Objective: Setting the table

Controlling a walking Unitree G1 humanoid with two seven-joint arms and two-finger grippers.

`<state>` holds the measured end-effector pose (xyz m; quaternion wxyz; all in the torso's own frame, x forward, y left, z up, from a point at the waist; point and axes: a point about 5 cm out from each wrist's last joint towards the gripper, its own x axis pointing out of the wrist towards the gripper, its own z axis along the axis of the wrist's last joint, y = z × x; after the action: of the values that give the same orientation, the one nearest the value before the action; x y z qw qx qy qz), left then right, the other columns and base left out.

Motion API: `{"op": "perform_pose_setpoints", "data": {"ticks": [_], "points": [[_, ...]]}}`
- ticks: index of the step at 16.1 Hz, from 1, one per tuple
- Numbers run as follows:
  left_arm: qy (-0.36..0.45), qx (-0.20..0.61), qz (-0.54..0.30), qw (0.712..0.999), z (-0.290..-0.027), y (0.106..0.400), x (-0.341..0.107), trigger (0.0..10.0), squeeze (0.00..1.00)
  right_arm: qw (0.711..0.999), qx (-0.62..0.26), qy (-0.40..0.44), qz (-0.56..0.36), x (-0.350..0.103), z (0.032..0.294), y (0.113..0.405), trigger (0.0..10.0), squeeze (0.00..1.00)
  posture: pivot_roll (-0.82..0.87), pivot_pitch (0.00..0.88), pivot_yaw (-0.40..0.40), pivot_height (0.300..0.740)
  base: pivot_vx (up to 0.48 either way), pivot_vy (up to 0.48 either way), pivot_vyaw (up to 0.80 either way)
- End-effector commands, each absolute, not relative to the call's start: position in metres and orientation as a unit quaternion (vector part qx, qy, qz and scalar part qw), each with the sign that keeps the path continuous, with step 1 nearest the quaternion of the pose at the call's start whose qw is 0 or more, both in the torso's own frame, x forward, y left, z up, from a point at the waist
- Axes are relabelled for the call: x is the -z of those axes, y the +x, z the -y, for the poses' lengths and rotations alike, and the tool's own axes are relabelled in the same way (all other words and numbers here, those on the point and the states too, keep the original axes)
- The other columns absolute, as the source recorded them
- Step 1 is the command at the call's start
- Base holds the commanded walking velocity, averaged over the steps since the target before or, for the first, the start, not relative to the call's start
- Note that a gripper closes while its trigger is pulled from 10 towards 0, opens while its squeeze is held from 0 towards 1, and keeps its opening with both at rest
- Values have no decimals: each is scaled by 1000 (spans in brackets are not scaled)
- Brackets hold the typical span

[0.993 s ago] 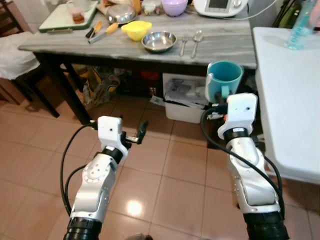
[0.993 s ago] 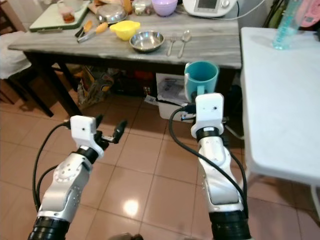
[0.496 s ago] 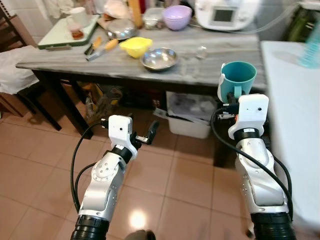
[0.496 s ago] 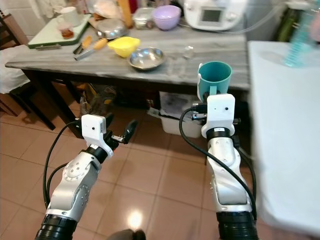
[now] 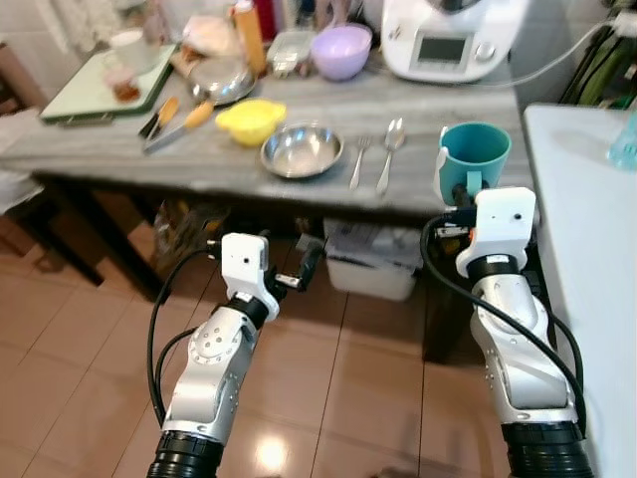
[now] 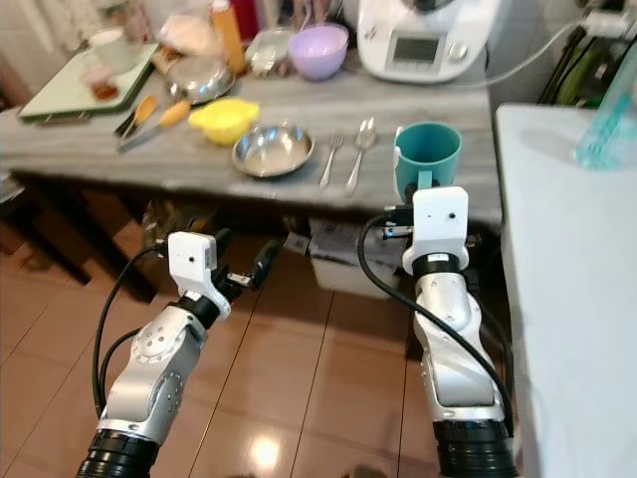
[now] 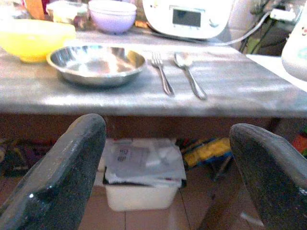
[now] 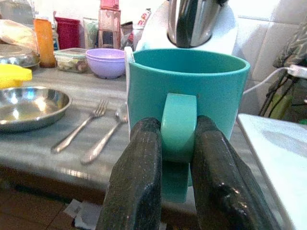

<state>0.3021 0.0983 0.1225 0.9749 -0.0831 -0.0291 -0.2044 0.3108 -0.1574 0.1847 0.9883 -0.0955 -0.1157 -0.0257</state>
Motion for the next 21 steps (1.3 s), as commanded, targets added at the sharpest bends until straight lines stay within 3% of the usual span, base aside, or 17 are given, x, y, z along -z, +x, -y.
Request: {"op": "perform_pose_setpoints", "data": {"ticks": [1,14,21], "points": [[-77,190,33,978,-108,303,-125,10000,0,987,14,-86,138,-195,148,310,10000,0,5,122,81,740,480,0,0],[-62,204,58,975,-107,301,-143,10000,0,983,5,-96,154,-205,153,306,10000,0,-10,122,78,740,472,0,0],[-34,262,61,962,-118,283,-142,10000,0,986,-31,-80,140,-203,152,305,10000,0,-10,120,72,740,0,0,0]]}}
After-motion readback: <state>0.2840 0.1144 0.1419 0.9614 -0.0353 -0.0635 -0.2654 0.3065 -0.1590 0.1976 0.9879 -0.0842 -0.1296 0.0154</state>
